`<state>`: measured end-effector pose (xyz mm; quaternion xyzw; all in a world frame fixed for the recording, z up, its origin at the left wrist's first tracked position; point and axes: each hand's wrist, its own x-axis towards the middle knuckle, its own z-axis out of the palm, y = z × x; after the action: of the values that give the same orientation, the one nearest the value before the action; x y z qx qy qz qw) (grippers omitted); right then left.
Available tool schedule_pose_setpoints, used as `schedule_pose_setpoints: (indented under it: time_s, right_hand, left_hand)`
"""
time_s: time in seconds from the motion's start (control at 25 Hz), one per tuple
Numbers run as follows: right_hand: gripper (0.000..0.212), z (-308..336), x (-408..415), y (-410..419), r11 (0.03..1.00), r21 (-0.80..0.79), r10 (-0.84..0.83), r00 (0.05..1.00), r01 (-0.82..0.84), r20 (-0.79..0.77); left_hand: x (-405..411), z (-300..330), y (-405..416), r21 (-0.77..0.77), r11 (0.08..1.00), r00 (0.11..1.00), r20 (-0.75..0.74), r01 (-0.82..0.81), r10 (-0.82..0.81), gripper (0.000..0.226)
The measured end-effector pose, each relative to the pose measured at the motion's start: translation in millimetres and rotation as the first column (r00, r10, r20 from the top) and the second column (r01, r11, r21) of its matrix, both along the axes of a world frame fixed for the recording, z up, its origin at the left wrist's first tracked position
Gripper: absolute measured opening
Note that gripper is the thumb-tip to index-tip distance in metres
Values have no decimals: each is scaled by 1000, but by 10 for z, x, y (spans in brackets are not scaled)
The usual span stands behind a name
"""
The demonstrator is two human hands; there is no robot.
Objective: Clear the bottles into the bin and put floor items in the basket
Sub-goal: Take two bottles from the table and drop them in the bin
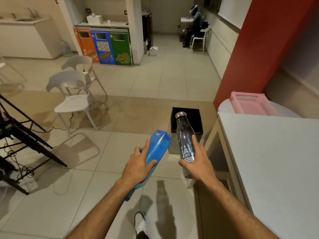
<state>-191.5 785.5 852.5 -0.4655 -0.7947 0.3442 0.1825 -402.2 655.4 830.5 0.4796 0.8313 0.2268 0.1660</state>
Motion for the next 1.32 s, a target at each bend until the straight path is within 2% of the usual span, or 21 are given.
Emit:
schedule_pose_setpoints:
  time_s: [0.12,0.24,0.32,0.52,0.64,0.8,0.96,1.12,1.24,1.32]
  right_hand:
    - [120,-109,-365,385,1000,-19,-6,1000,6,9]
    - [120,-223,-734,830,999,-44,-20,1000,20,6]
    - [119,-244,-948,1132,998,-44,-53,999,54,9]
    - [116,-231,-1320,1797,989,-37,-141,990,141,-3]
    - [115,-314,-1464,2104,981,-72,-185,982,181,-44]
    - [109,-465,-1615,2684,980,-136,-151,987,142,-53]
    - [111,-520,-1809,3454,973,-189,-144,988,132,-49]
    - [114,-472,-2072,4246,962,-242,-141,990,129,-33]
    - [112,-495,-2167,4681,960,-259,-117,993,106,-27]
    - [109,-530,-2162,4926,955,-281,-119,991,100,-54]
  left_hand:
    - [-394,-48,390,-32,998,999,7,50,-49,90]
    - [-892,-94,925,-68,995,995,-64,70,-75,97]
    - [-1229,-65,1337,-94,990,986,-122,106,-117,92]
    - [-1853,-10,2170,-56,962,952,-140,268,-273,70]
    - [-2040,-108,2588,-65,949,932,-177,309,-315,69]
    - [-2216,-213,3190,-13,952,913,-280,306,-297,71]
    - [-2408,-172,3824,117,962,969,-31,246,-244,71]
    - [-2640,-162,4487,243,925,953,2,293,-302,65]
    - [-2711,-215,4981,194,942,957,44,272,-286,57]
    - [-2720,-321,5262,135,939,946,37,315,-323,56]
